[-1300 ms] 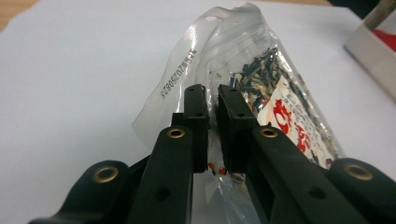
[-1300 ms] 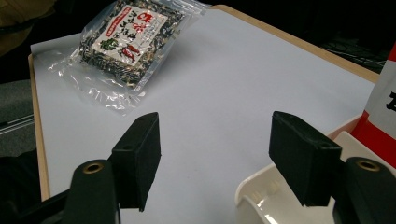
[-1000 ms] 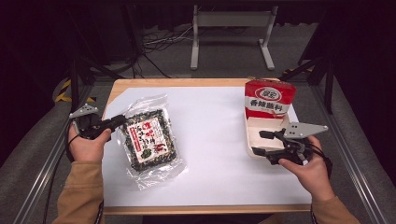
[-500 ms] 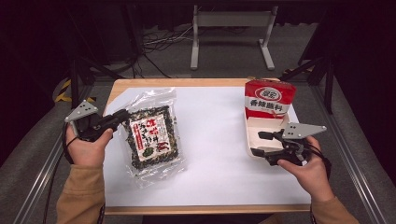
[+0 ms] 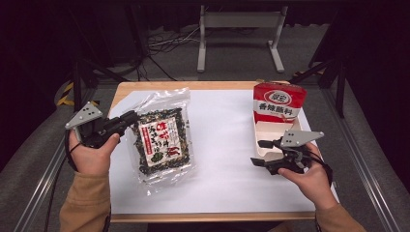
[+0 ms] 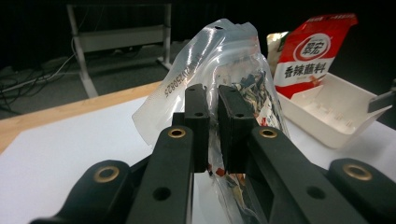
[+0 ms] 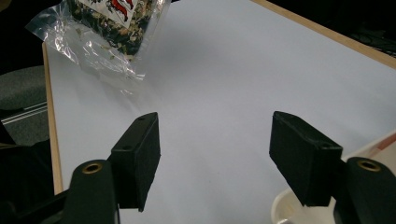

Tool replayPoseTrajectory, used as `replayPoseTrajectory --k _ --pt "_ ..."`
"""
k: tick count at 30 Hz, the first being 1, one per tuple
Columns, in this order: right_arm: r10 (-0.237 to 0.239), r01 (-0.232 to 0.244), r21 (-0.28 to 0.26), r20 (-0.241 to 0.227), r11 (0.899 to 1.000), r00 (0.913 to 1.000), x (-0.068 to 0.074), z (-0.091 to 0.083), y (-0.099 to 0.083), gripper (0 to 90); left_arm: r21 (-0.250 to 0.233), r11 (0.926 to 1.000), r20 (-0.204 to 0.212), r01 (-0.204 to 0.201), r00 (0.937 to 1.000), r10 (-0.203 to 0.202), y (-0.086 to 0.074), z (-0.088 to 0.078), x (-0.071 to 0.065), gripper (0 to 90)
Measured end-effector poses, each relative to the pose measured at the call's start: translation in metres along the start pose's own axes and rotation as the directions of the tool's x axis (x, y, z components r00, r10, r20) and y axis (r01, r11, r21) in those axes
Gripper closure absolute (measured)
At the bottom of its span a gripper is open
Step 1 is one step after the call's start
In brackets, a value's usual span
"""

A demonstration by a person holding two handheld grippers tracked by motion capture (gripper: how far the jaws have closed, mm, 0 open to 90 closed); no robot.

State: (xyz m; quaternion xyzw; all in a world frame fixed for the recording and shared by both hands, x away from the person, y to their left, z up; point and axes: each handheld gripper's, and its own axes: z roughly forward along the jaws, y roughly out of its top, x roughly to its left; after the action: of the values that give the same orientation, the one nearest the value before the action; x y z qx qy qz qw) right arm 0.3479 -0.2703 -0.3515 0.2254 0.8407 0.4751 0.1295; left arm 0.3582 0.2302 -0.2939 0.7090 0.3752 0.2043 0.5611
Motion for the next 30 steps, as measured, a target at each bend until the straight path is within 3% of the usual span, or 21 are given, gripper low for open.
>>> replayPoseTrajectory --k 10,14,30 --pt "0.021 -0.022 -0.018 -0.062 1.0 0.9978 0.007 0.017 0.017 36.5 -0.018 0.9993 0.061 -0.032 0.9976 0.033 0.009 0.013 -0.02 83.3" --pt "0.029 -0.033 -0.055 -0.081 0.998 0.9963 0.012 0.027 0.025 36.6 -0.022 0.9987 0.088 -0.046 0.9949 0.048 0.012 0.023 -0.03 83.4" --pt "0.05 -0.058 -0.095 -0.082 0.994 0.9954 0.011 0.048 0.038 33.1 -0.023 0.9961 0.19 -0.085 0.9778 0.088 0.019 0.054 -0.061 83.4"
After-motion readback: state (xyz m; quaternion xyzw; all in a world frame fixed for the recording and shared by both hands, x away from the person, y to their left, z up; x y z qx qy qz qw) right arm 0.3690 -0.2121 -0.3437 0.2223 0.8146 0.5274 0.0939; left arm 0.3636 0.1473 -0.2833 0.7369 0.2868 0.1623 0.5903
